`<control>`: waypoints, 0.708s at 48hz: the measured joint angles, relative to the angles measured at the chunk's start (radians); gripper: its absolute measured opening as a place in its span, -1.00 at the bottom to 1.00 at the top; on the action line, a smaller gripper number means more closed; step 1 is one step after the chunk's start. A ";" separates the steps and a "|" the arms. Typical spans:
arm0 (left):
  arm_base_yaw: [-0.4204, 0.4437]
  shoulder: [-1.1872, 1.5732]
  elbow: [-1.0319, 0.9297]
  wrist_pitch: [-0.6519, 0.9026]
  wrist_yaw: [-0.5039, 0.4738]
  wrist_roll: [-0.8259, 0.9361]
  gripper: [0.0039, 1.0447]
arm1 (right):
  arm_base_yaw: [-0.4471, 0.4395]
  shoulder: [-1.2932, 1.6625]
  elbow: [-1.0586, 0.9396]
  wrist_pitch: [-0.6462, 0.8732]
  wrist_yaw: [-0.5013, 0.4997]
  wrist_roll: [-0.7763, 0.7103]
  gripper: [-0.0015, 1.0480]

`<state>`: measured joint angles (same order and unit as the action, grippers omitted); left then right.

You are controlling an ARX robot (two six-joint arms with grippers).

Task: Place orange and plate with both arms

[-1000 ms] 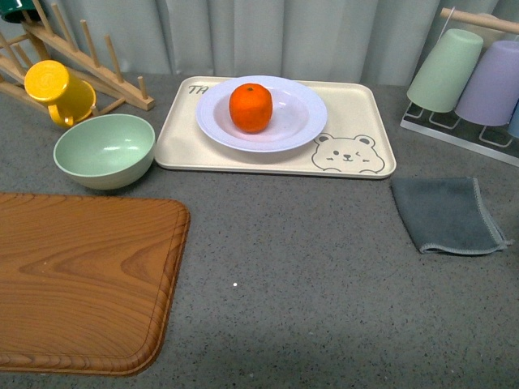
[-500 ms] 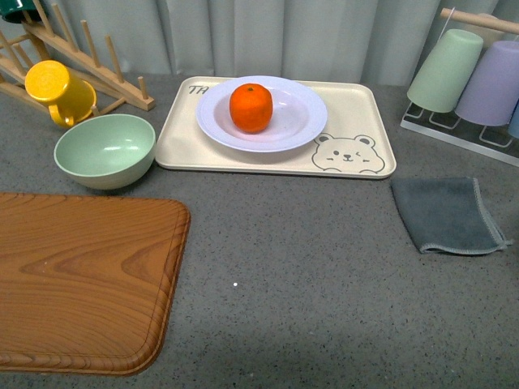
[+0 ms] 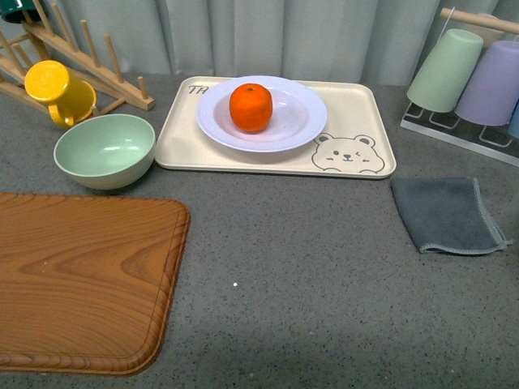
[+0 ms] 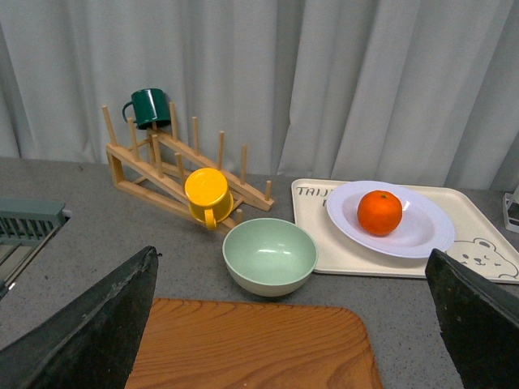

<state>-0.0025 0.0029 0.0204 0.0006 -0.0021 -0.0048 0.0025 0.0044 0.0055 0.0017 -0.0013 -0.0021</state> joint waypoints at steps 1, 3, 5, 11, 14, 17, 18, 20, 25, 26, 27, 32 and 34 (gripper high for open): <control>0.000 0.000 0.000 0.000 0.000 0.000 0.88 | 0.000 0.000 0.000 0.000 0.000 0.000 0.84; 0.000 0.000 0.000 0.000 0.000 0.000 0.88 | 0.000 0.000 0.000 0.000 0.000 0.000 0.81; 0.000 0.000 0.000 0.000 0.000 0.000 0.88 | 0.000 0.000 0.000 0.000 0.000 0.000 0.82; 0.000 0.000 0.000 0.000 0.000 0.000 0.88 | 0.000 0.000 0.000 0.000 0.000 0.000 0.83; 0.000 0.000 0.000 0.000 0.000 0.000 0.88 | 0.000 0.000 0.000 0.000 0.000 0.000 0.83; 0.000 0.000 0.000 0.000 0.000 0.000 0.88 | 0.000 0.000 0.000 0.000 0.000 0.000 0.83; 0.000 0.000 0.000 0.000 0.000 0.000 0.88 | 0.000 0.000 0.000 0.000 0.000 0.000 0.83; 0.000 0.000 0.000 0.000 0.000 0.000 0.88 | 0.000 0.000 0.000 0.000 0.000 0.000 0.83; 0.000 0.000 0.000 0.000 0.000 0.000 0.88 | 0.000 0.000 0.000 0.000 0.000 0.000 0.83; 0.000 0.000 0.000 0.000 0.000 0.000 0.88 | 0.000 0.000 0.000 0.000 0.000 0.000 0.83; 0.000 0.000 0.000 0.000 0.000 0.000 0.88 | 0.000 0.000 0.000 0.000 0.000 0.000 0.83; 0.000 0.000 0.000 0.000 0.000 0.000 0.88 | 0.000 0.000 0.000 0.000 0.000 0.000 0.83; 0.000 0.000 0.000 0.000 0.000 0.000 0.88 | 0.000 0.000 0.000 0.000 0.000 0.000 0.83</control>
<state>-0.0025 0.0029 0.0204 0.0002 -0.0021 -0.0048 0.0025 0.0044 0.0055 0.0017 -0.0013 -0.0025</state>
